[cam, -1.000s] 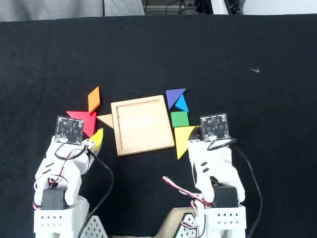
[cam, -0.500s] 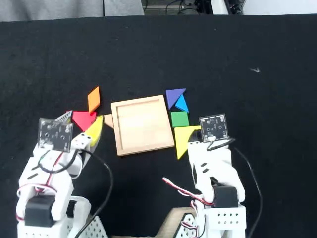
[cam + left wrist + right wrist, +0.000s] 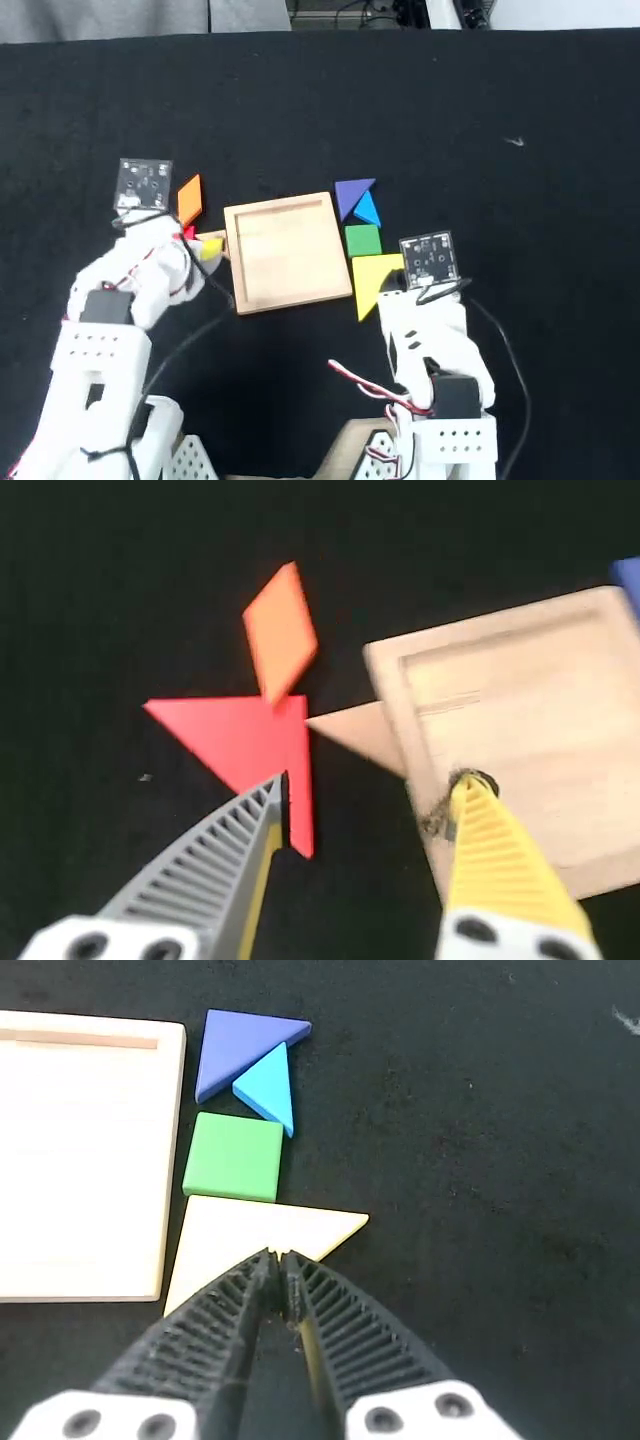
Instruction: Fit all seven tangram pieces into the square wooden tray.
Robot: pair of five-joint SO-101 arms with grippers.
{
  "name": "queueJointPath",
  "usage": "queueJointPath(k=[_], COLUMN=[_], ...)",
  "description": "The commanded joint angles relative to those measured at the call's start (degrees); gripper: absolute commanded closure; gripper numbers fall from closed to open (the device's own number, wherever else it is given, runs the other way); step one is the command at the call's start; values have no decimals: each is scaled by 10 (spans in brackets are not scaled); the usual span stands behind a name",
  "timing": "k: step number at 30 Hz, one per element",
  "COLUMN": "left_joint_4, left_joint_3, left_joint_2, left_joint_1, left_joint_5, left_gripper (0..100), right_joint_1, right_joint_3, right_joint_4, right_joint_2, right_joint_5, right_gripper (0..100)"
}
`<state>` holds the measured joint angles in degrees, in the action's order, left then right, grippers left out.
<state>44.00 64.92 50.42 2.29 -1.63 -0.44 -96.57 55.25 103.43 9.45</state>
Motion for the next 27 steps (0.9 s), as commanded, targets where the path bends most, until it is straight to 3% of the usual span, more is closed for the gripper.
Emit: queueJointPath(k=[1,7,11,14,23,27], left_joint_4=[-15,-21,-57,-60,-43,-88], left_joint_3=[-58,-89,-102,-121,-107,-64], left_joint_2=[-53,-142,-223,-262,-221,-188], left_joint_1=[44,54,58,55,44,48], left_joint_5=[9,8,8,8,9,9], left_gripper=[737,737,737,737,737,737], right_joint_1=[4,29,64,63,-84,-113], right_joint_3=[0,0,1,6,174,215], right_joint_4=[-11,-78,-99,-120,-50,-41], right_joint_2=[30,30,30,30,22,-36], right_joint_5=[2,2,91,101,76,55], right_gripper=[986,985,929,910,910,910])
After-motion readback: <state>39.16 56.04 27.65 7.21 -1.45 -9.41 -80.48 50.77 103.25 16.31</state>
